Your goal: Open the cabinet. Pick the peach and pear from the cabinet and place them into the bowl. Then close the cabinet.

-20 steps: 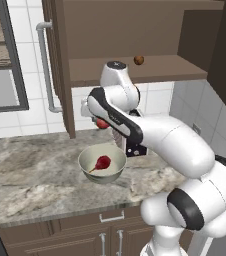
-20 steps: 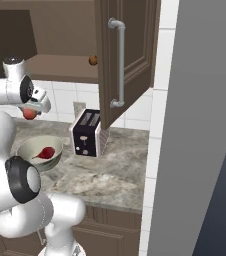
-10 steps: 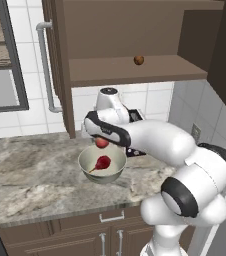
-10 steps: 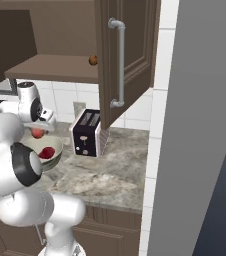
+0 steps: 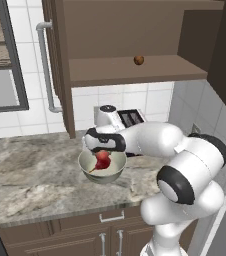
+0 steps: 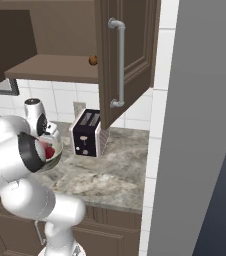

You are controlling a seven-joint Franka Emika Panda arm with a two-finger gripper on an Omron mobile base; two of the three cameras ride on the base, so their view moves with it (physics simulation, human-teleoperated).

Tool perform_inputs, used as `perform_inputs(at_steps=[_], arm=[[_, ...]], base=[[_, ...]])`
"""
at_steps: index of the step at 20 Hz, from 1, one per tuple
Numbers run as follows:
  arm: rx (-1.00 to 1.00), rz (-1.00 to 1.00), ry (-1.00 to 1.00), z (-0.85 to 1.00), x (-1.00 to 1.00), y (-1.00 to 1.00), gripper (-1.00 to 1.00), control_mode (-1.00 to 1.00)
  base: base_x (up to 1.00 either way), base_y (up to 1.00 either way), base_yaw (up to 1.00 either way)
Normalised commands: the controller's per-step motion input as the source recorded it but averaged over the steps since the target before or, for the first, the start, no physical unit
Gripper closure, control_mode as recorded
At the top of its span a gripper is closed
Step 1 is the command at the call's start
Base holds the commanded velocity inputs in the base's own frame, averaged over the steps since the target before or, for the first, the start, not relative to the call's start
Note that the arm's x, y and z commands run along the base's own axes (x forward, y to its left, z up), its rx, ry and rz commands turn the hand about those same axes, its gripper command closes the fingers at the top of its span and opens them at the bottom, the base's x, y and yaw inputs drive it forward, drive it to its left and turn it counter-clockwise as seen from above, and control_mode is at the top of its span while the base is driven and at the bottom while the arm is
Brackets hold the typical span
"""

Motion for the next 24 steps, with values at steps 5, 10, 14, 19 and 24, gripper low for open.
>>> perform_inputs(at_steps=[5, 10, 14, 19, 24], arm=[[0.0, 0.0, 0.0, -0.48, 0.0, 0.0, 1.0, -1.0], [0.0, 0.0, 0.0, -0.21, -0.06, 0.0, -1.0, -1.0], [0.0, 0.0, -0.04, 0.02, -0.74, -0.09, -1.0, -1.0], [0.0, -0.01, -0.05, 0.33, -0.32, -0.1, -1.0, -1.0], [0.0, -0.05, -0.06, 0.67, -0.17, -0.1, -1.0, -1.0]], base=[[0.0, 0.0, 0.0], [0.0, 0.0, 0.0], [0.0, 0.0, 0.0], [0.0, 0.0, 0.0], [0.0, 0.0, 0.0]])
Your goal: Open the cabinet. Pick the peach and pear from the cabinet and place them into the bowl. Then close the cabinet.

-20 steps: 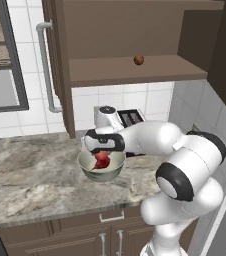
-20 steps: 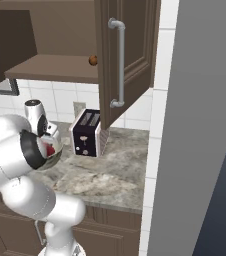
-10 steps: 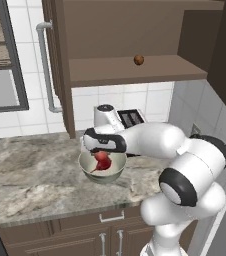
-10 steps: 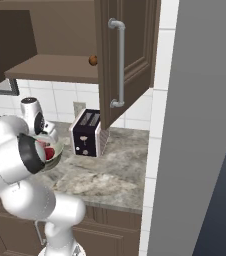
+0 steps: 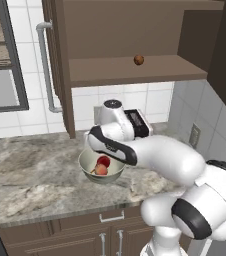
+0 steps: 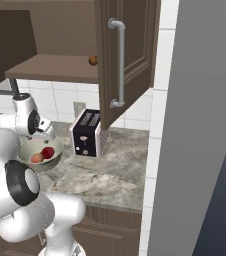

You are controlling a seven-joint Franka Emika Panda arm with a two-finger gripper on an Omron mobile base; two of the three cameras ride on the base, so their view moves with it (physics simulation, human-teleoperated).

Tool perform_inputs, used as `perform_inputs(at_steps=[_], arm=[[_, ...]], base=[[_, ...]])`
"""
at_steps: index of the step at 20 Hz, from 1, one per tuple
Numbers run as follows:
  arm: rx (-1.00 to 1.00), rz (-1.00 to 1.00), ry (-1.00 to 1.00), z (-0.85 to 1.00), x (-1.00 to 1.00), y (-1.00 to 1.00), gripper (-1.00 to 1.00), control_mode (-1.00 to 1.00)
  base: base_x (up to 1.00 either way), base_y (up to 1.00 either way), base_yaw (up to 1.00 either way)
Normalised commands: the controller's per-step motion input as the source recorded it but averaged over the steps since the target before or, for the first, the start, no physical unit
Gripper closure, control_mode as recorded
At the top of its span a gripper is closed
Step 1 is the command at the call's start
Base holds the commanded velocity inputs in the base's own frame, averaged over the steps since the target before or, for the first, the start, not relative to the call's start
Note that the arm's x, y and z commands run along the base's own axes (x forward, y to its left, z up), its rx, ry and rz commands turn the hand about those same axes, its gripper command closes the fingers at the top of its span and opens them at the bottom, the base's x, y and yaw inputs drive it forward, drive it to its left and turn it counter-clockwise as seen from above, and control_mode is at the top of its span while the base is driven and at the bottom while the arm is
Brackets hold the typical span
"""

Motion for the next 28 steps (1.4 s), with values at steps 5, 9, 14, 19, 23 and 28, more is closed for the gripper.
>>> perform_inputs(at_steps=[5, 9, 14, 19, 23, 28], arm=[[0.0, -0.02, -0.12, 0.8, -0.3, -0.04, -1.0, -1.0], [-0.01, 0.0, -0.14, 0.57, -0.46, -0.12, -1.0, -1.0], [-0.05, 0.0, -0.2, 0.67, -0.4, -0.3, -1.0, -1.0], [-0.05, -0.02, -0.18, 0.64, -0.36, -0.44, -1.0, -1.0], [-0.01, -0.04, -0.11, 0.54, -0.42, -0.5, -1.0, -1.0], [0.0, -0.05, -0.05, 0.53, -0.43, -0.52, -1.0, -1.0]], base=[[0.0, 0.0, 0.0], [0.0, 0.0, 0.0], [0.0, 0.0, 0.0], [0.0, 0.0, 0.0], [0.0, 0.0, 0.0], [0.0, 0.0, 0.0]])
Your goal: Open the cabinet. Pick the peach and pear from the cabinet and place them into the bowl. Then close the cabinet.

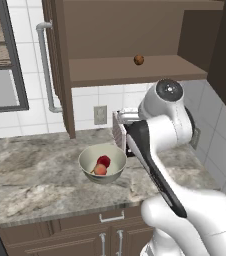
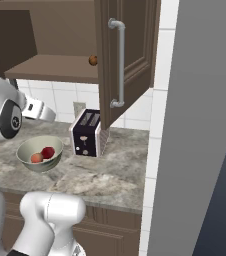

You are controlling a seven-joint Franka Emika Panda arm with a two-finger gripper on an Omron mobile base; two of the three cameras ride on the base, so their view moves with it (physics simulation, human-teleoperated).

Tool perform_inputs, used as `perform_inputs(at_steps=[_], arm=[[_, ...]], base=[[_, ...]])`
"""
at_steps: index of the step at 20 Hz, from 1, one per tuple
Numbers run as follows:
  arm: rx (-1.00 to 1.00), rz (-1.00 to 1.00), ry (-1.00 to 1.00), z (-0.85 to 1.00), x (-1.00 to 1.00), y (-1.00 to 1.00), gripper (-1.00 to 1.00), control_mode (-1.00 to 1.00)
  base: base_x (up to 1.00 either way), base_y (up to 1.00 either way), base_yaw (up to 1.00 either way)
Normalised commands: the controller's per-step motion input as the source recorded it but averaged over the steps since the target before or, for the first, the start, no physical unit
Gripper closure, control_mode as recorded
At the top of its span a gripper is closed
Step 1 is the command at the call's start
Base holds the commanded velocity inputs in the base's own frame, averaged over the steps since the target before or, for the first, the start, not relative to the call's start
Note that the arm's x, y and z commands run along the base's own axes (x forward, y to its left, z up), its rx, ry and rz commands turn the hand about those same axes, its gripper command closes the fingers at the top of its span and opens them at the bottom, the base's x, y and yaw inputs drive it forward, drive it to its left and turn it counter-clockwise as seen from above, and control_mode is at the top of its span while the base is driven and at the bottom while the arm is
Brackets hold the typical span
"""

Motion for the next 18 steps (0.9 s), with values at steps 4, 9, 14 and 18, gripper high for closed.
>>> perform_inputs(at_steps=[4, 9, 14, 18], arm=[[0.0, -0.07, 0.0, 0.5, -0.41, -0.49, -1.0, -1.0], [0.0, -0.09, 0.0, 0.39, -0.42, -0.47, -1.0, -1.0], [0.0, -0.11, 0.0, 0.32, -0.42, -0.52, -1.0, -1.0], [0.0, -0.12, 0.0, 0.21, -0.36, -0.52, -1.0, -1.0]], base=[[0.0, 0.0, 0.0], [0.0, 0.0, 0.0], [0.0, 0.0, 0.0], [0.0, 0.0, 0.0]])
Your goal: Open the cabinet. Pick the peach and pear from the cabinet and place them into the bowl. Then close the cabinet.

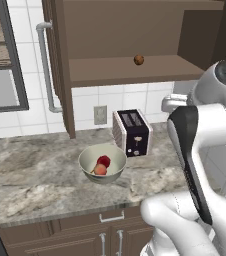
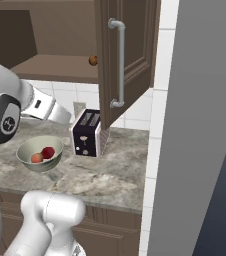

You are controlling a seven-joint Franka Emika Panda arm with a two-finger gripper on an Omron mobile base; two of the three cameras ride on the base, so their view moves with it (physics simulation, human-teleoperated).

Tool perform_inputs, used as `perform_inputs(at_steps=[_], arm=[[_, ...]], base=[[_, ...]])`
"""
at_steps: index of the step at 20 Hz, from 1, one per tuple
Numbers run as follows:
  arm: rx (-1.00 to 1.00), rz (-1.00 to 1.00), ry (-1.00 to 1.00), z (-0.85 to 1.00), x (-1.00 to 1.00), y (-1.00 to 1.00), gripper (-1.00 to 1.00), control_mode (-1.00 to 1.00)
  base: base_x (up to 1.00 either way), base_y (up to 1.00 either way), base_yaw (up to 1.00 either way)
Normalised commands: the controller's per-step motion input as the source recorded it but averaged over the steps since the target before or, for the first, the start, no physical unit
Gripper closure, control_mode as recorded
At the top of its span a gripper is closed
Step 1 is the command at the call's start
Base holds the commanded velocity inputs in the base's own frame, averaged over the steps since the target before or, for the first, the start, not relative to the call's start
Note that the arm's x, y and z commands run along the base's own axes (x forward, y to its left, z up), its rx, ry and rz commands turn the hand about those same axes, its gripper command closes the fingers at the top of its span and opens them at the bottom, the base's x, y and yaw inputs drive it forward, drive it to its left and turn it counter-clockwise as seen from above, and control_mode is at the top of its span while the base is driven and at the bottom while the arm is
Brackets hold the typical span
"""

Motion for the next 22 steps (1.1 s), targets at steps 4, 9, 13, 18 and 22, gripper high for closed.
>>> perform_inputs(at_steps=[4, 9, 13, 18, 22], arm=[[0.0, -0.11, 0.0, 0.12, -0.28, -0.44, -1.0, -1.0], [0.0, -0.12, 0.0, 0.08, -0.24, -0.43, -1.0, -1.0], [0.0, -0.12, 0.0, 0.07, -0.21, -0.48, -1.0, -1.0], [0.0, -0.09, 0.0, 0.06, -0.11, -0.42, -1.0, -1.0], [-0.03, -0.01, 0.0, 0.06, 0.0, -0.39, -1.0, -1.0]], base=[[0.0, 0.0, 0.0], [0.0, 0.0, 0.0], [0.0, 0.0, 0.0], [0.0, 0.0, 0.0], [0.0, 0.0, 0.0]])
